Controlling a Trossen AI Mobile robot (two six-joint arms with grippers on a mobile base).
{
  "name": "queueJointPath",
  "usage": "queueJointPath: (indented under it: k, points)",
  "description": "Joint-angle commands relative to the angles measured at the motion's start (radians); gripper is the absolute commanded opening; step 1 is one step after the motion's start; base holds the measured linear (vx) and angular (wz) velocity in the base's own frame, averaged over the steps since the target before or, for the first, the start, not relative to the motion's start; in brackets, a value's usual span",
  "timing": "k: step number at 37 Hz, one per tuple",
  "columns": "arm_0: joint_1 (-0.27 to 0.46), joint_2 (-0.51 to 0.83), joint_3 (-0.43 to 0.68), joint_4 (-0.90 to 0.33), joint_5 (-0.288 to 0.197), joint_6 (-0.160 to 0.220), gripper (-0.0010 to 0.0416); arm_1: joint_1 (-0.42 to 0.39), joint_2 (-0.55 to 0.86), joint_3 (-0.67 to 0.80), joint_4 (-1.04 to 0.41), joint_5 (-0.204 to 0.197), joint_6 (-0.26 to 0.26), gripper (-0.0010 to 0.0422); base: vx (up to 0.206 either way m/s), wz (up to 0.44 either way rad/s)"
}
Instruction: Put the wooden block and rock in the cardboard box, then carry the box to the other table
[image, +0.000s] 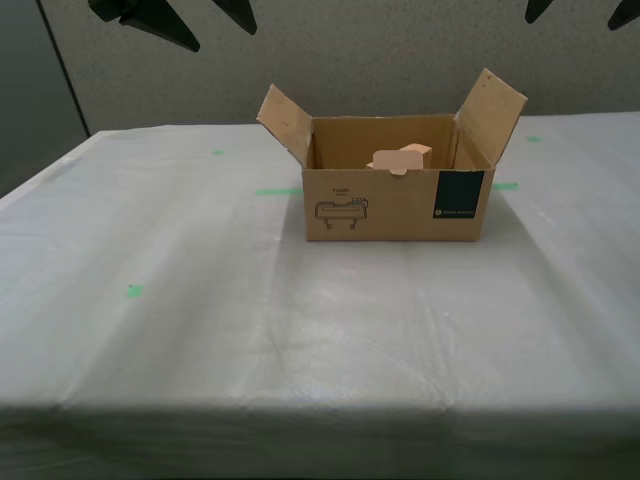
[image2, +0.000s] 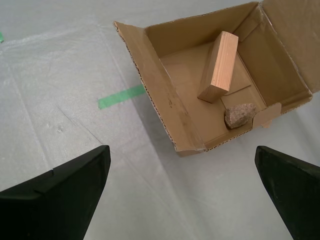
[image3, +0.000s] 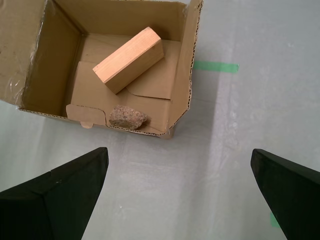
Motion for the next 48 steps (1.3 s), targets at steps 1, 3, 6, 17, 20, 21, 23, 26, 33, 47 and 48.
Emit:
queueJointPath:
  k: [1,3,6,17,20,21,23,26,33,47,48]
  points:
    - [0.001,0.0,0.0,0.001,-0.001,0.003,0.0399,0.0,0.0,0.001,0.001,-0.002,-0.001,0.0396,0.0,0.0]
    - [0.001,0.0,0.0,0.0,-0.001,0.003,0.0398,0.0,0.0,0.001,0.001,-0.002,-0.001,0.0396,0.0,0.0]
    - [0.001,0.0,0.0,0.0,-0.001,0.003,0.0399,0.0,0.0,0.001,0.001,-0.002,-0.001,0.0396,0.0,0.0]
    - [0.001,0.0,0.0,0.0,-0.001,0.003,0.0399,0.0,0.0,0.001,0.001,-0.002,-0.001,0.0396,0.0,0.0]
    - [0.001,0.0,0.0,0.001,0.0,0.003,0.0398,0.0,0.0,0.001,0.001,-0.002,-0.001,0.0396,0.0,0.0]
    - [0.001,0.0,0.0,0.0,-0.001,0.003,0.0399,0.0,0.0,0.001,0.001,-0.002,-0.001,0.0396,0.0,0.0]
    - [0.001,0.0,0.0,0.001,-0.001,0.003,0.0399,0.0,0.0,0.001,0.001,-0.002,-0.001,0.0396,0.0,0.0]
    - [0.001,0.0,0.0,0.001,0.0,0.003,0.0399,0.0,0.0,0.001,0.001,-0.002,-0.001,0.0396,0.0,0.0]
    - [0.001,0.0,0.0,0.0,0.0,0.003,0.0398,0.0,0.0,0.001,0.001,-0.002,0.0,0.0396,0.0,0.0]
    - [0.001,0.0,0.0,0.001,-0.001,0.003,0.0399,0.0,0.0,0.001,0.001,-0.002,-0.001,0.0396,0.0,0.0]
    - [0.001,0.0,0.0,0.0,-0.001,0.003,0.0399,0.0,0.0,0.001,0.001,-0.002,-0.001,0.0396,0.0,0.0]
